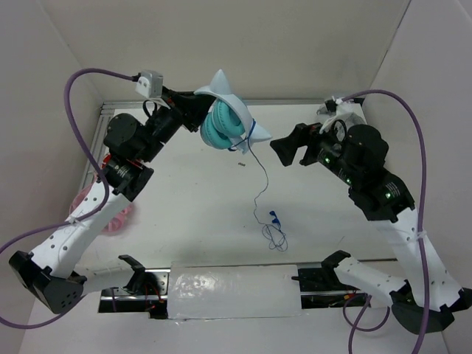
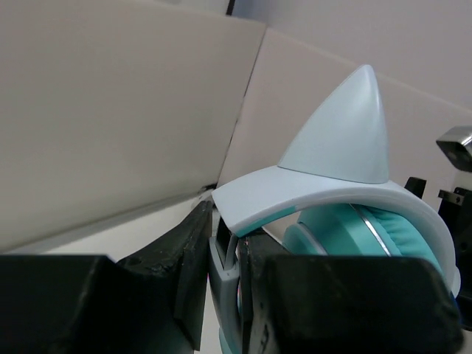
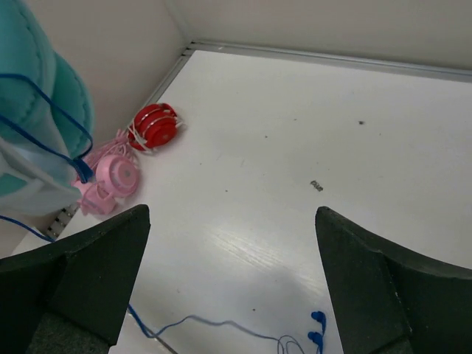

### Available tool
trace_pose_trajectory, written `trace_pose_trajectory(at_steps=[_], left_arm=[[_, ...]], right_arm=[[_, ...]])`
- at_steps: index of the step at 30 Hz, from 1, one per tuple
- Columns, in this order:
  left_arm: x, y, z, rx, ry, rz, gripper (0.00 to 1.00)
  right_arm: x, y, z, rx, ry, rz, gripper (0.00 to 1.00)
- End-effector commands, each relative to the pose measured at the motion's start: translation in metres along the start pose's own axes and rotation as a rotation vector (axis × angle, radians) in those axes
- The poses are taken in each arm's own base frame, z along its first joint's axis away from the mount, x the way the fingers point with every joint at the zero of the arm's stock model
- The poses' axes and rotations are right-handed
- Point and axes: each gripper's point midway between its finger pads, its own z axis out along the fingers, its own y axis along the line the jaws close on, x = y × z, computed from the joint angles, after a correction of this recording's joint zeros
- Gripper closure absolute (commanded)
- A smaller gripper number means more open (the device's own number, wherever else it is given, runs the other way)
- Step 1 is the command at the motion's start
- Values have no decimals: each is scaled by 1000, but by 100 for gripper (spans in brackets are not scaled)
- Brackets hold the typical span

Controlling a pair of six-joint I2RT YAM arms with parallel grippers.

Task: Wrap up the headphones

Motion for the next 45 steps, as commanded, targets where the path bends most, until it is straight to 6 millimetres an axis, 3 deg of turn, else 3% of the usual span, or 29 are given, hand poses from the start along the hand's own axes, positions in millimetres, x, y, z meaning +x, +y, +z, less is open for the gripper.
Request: trace_pose_trajectory(at_steps=[1,2,3,8,11,14,16,17,19,20,21,23,30,32,33,34,35,36,41,42,44,45], left_arm=[[-63,-34,-5,130,-216,57,100],[-63,-35,-5,132,-210,47,100],[-64,-36,-4,137,-208,43,100],[-71,-33,0,94,-196,-19,100],[-74,-26,1,36,-178,-65,100],[-78,-21,-4,-2,-191,-96,100],[-77,-21,-5,-7,-186,-107,100],[-79,-22,-6,-7,-186,-109,100],[-84,-16,-6,-48,-196,-118,100],[-91,-16,-5,-62,-207,-123,100],[-91,-14,-4,-75,-205,-129,100],[-95,-10,-3,-105,-206,-151,100],[-95,-4,-1,-154,-205,-232,100],[-98,-6,-1,-148,-208,-251,100],[-100,-8,-2,-146,-212,-278,100],[-101,-9,-2,-145,-215,-278,100],[-101,-9,-2,-147,-215,-309,100],[-103,-7,-4,-163,-224,-330,100],[-98,4,2,-210,-249,-408,100],[-91,16,10,-258,-251,-406,100],[-93,19,13,-267,-274,-412,100],[-84,28,20,-298,-269,-407,100]], right_arm=[[-12,-8,-11,41,-79,-30,0],[-8,1,-14,-30,-68,-100,0],[5,2,-11,-64,-40,-140,0],[34,10,-6,-201,-21,-289,0],[50,16,-6,-273,2,-331,0],[83,19,-9,-346,39,-331,0],[95,21,-8,-381,16,-329,0],[121,16,-7,-396,47,-320,0],[134,20,-5,-431,28,-307,0],[158,15,-1,-434,69,-296,0],[160,19,1,-449,56,-275,0],[187,14,9,-452,105,-245,0],[214,40,41,-576,74,-230,0],[223,33,52,-532,69,-226,3],[232,24,68,-484,98,-217,44],[231,22,69,-472,95,-217,45],[232,25,71,-489,95,-209,61],[239,28,73,-512,117,-205,100],[243,74,58,-654,112,-163,100],[243,83,53,-646,107,-178,100],[248,92,45,-657,114,-191,100],[252,94,41,-666,121,-193,100]])
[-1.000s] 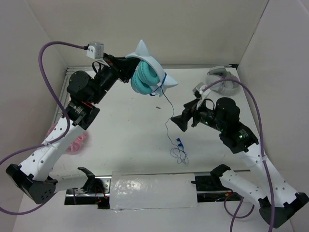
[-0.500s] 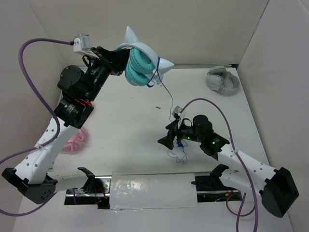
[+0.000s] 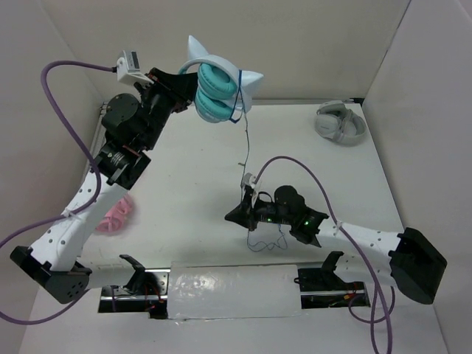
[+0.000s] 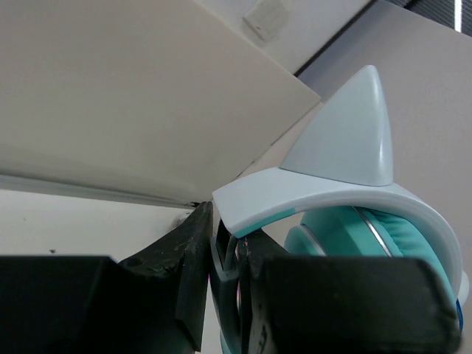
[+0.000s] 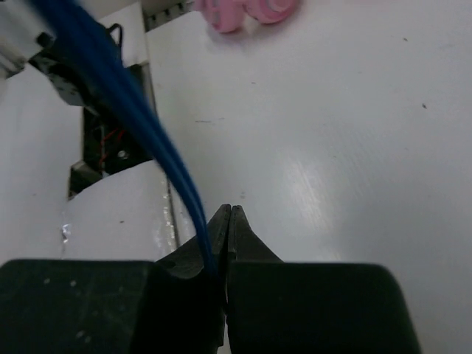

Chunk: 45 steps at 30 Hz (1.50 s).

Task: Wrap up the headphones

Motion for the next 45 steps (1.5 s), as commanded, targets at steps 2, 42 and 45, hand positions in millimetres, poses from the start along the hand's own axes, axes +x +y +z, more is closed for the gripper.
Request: trace_pose_trajectory(at_steps=[2,42,45], left_arm=[[-42,-11,19,-30,-183,-113,100],[121,28,-76,168,620,92,100],[147,52,-72,149,710,189,100]], right_arm=[[-18,30,2,-52,-80,-51,100],[-166,-213,-75,379,111,121,100],[-179,-199,-87,392,134,121,100]])
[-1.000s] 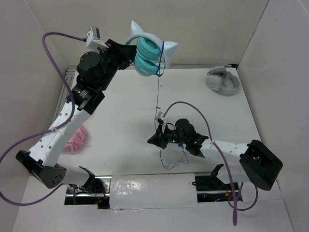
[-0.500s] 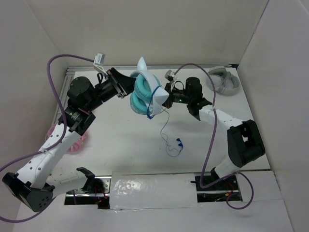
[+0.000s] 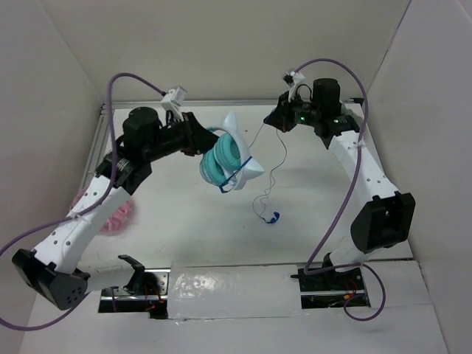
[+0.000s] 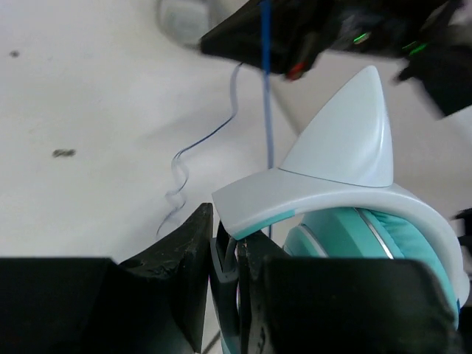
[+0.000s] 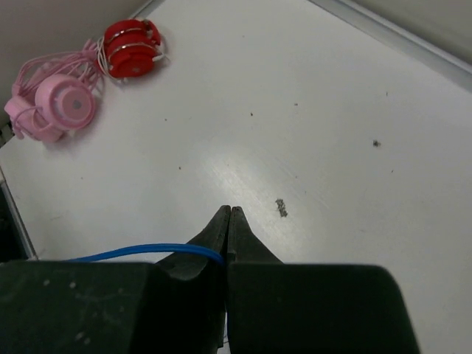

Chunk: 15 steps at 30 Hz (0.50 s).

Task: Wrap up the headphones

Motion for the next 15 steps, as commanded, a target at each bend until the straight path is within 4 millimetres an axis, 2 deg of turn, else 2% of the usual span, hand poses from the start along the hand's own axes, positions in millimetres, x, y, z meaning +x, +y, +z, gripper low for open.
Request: trace_pose_trajectory(at_steps=[1,2,3,6,7,8,9,11,12,14,15], left_arm=[[15,25,14,-50,102,140,100],[20,33,17,-62,126,186,100],[23,38,20,-72,143,194,100],[31,62,32,-138,187,226,100],[34,76,36,-195,197,231,100],[39,82,38,-207,218,222,100],[38,97,41,-280,213,220,100],[36,113,43,-370,201,183,100],[33,130,42,-469,182,168,100],[28,143,42,-550,154,105,100],[25,155,40,-626,139,80,100]], right_arm=[[11,14,-26,49,127,41,100],[14,17,-32,54,154,41,100],[4,20,-37,60,149,23,100],[-2,29,-47,53,170,7,100],[-1,35,-51,43,190,6,100],[1,34,-52,57,201,21,100],[-2,37,-54,64,200,19,100],[1,45,-57,65,219,35,100],[1,49,-58,67,226,39,100],[1,65,-58,46,223,60,100],[2,70,-58,33,224,70,100]])
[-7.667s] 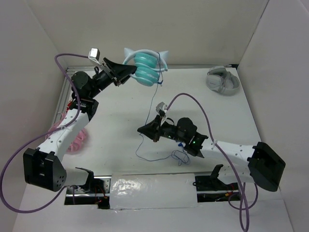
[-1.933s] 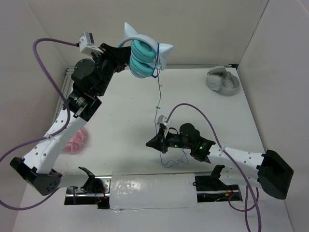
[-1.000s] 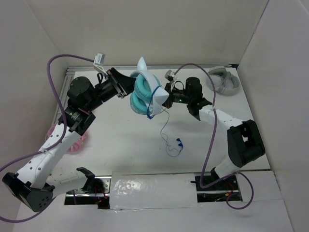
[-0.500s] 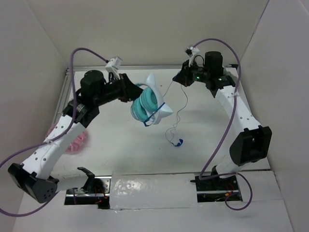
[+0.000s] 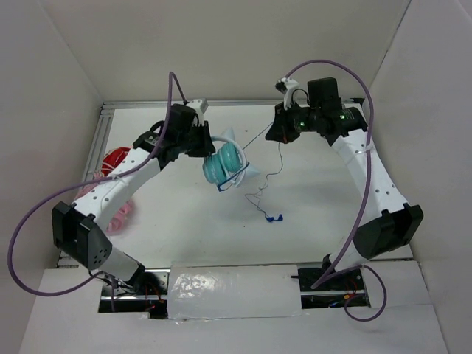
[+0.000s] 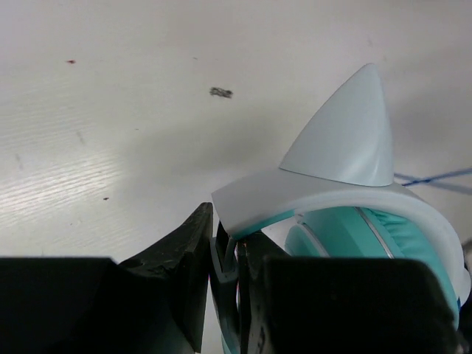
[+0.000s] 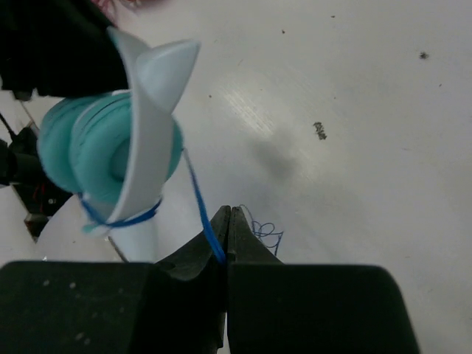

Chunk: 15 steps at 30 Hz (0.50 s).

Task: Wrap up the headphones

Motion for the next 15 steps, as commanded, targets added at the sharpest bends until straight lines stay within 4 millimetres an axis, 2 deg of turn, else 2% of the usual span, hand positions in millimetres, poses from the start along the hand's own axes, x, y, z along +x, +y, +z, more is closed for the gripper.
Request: trace_pose_trajectory(at_steps=[1,2,3,4,7,8,10,12,13,15], left_arm=[[-36,22,-4,-179,-116,-136,100],[-38,26,-3,-209,-122,-162,100],[-40,39,-1,-292,-125,-193,100],[-42,44,0,-333,-133,-250,100],[-52,61,1,-453,-172,-363,100],[-57,62,3,-457,-183,-380,100],[-69,58,6,-415,-206,-406,100],[-83,50,5,-365,-255,-404,100],[-88,49,3,-355,-274,-419,100],[-95,46,0,-345,-308,-476,100]], right_arm=[[-9,42,-23,-44,-27,-5,100],[-8,53,-23,-84,-32,-8,100],[-8,61,-24,-105,-34,1,100],[-8,81,-24,-168,-45,-18,100],[-7,117,-31,-297,-74,-58,100],[2,136,-29,-374,-54,-66,100],[8,156,-29,-434,-59,-88,100],[6,168,-29,-469,-76,-76,100],[10,181,-28,-511,-64,-91,100],[13,191,-20,-548,-46,-100,100]])
